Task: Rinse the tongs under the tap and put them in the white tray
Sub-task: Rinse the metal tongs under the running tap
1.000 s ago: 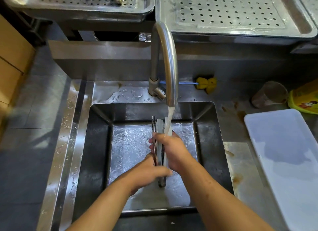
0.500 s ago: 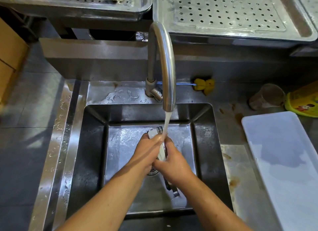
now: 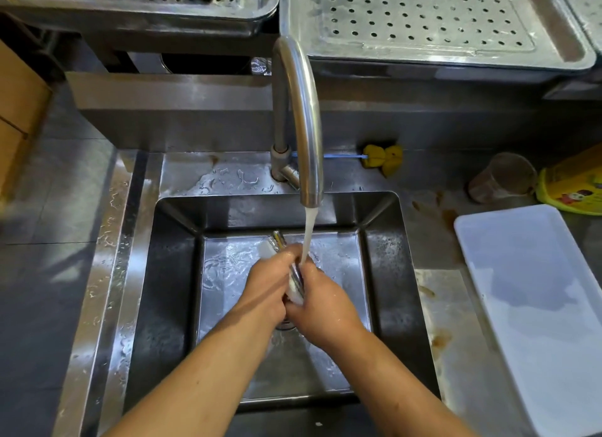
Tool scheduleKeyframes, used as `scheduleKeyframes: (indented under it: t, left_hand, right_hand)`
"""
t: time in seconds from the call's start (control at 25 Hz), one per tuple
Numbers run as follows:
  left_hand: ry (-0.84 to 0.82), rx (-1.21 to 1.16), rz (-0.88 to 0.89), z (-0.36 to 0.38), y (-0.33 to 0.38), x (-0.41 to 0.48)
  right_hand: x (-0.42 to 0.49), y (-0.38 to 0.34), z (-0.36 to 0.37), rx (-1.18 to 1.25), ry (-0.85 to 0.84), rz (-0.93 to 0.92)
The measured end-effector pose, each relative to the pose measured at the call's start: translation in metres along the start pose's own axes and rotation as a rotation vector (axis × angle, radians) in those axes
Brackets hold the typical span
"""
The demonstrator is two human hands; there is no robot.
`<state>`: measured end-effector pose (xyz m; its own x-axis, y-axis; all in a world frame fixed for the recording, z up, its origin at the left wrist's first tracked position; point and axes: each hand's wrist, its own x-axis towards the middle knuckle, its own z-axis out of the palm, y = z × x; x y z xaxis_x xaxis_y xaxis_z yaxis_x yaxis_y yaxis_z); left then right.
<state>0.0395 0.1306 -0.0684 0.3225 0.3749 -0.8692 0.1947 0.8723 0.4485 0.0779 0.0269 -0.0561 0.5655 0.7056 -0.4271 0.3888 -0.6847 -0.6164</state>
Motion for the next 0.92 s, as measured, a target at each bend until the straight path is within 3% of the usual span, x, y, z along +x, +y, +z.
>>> scheduleKeyframes:
  t: [0.28,0.48,0.68,0.8,0.92]
  left_hand:
    - [0.054,-0.447,0.08,-0.018,0.039,0.008]
    - [0.071,-0.613,0.142,-0.032,0.051,0.006]
    - [0.004,-0.397,0.035,-0.014,0.026,-0.001]
    - [-0.049,-0.22,0.0,-0.006,0.008,-0.005]
    - [-0.181,0.004,-0.035,-0.013,-0.004,-0.006]
  right_hand:
    - [0.023,-0.005,-0.036,-0.176,-0.035,0.026]
    - [0.042,-0.04,-0.045,-0.466,-0.035,-0.179]
    - [0.032,-0.04,-0.047,-0.448,-0.203,-0.175]
    - [0.023,-0.025,-0.052,-0.064,-0.36,-0.108]
    - [0.007,0.0,-0.053,0.207,-0.344,0.053]
